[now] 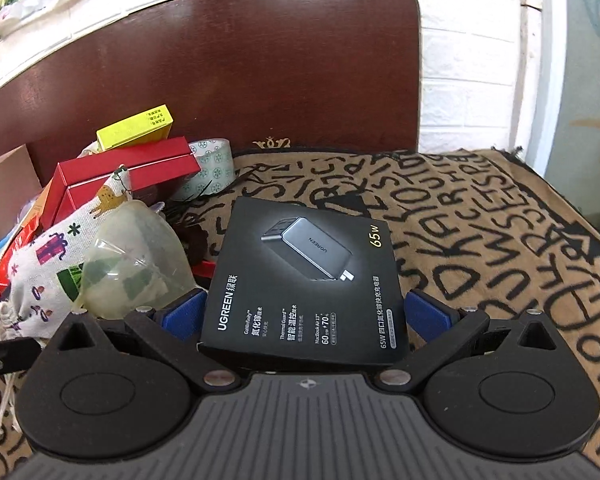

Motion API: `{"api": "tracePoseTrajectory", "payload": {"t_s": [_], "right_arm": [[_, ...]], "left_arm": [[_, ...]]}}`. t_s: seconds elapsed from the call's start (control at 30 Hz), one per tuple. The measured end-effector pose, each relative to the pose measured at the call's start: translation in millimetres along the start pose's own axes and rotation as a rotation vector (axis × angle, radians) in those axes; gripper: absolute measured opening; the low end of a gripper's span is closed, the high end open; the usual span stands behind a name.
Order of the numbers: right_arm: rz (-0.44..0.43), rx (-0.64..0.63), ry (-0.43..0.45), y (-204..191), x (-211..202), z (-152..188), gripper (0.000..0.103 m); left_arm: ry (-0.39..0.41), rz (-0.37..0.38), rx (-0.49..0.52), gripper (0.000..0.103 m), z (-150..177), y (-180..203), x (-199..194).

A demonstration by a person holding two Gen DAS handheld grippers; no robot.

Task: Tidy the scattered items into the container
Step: 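Grasp the black charger box with the left tool and lift it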

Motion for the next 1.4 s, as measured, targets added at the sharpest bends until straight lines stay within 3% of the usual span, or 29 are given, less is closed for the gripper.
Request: {"api": "tracePoseTrajectory", "payload": {"t_s": [0.2,0.23,0.3,0.4,0.53,0.7,0.77,0.9,1.03,1.17,1.3,1.4], "right_arm": [[-0.015,0.007,-0.03,3.7,6.7,-0.3,0.103],[-0.034,0.034,-0.05,5.7,7.7,0.1,0.103],[-0.163,0.078,-0.131,2.3,10.1,8.1,0.103],[-0.139,-0.028,-0.129,-18.4,-1.8,24.3,0.103],[-0.184,-0.063,-0.111,-35.0,-29.7,39.7,0.103],[-0.331,-0.262,-0.199,-75.6,-49.6,61.4,0.103],[-0.302,-0.351,-0.218,-89.1,-50.4,70.8,0.103],[-0.381,-0.401,-0.192,-112.0,-59.8,78.9,0.103],[-0.488,-0.499,-0.189,-144.8,-71.1,88.1,0.103],[-0.512,-0.552,-0.181,-166.0,-78.6,95.6,0.103],[-0.461,-0.577,-0.162,-173.2,-86.7,101.2,0.103],[-0.422,-0.532,-0.16,-170.4,-93.4,100.7,0.103]], "left_arm": [[-0.013,0.014,-0.011,0.102,-1.4,-3.8,0.8],[-0.013,0.016,-0.012,0.102,-1.4,-4.6,-0.4],[-0.013,0.019,-0.017,0.102,-1.6,-7.8,-3.4],[-0.005,0.027,-0.027,0.102,-2.8,-14.7,-9.9],[0.007,0.062,-0.019,0.102,-3.1,-14.2,-22.2],[0.001,0.105,0.038,0.101,9.0,-3.9,-34.2],[0.016,0.085,0.062,0.103,15.8,-6.5,-36.3],[-0.034,0.101,0.074,0.103,27.3,-21.5,-34.4],[-0.028,0.105,0.11,0.103,46.4,-44.2,-40.5],[-0.023,0.088,0.098,0.103,56.8,-75.8,-49.7],[-0.04,0.06,0.056,0.103,55.1,-97.6,-47.1],[-0.067,0.158,0.051,0.103,52.2,-97.5,-45.7]]}}
Point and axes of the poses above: each gripper's, at about its wrist camera, not at the fingertips, and x roughly the way its jaws point, y to its right, z to its underside, the point moved 3 cm from there along x, roughly the way its jaws point, and after that the axes turned 10 degrees about -z, right-handed, at the moved point
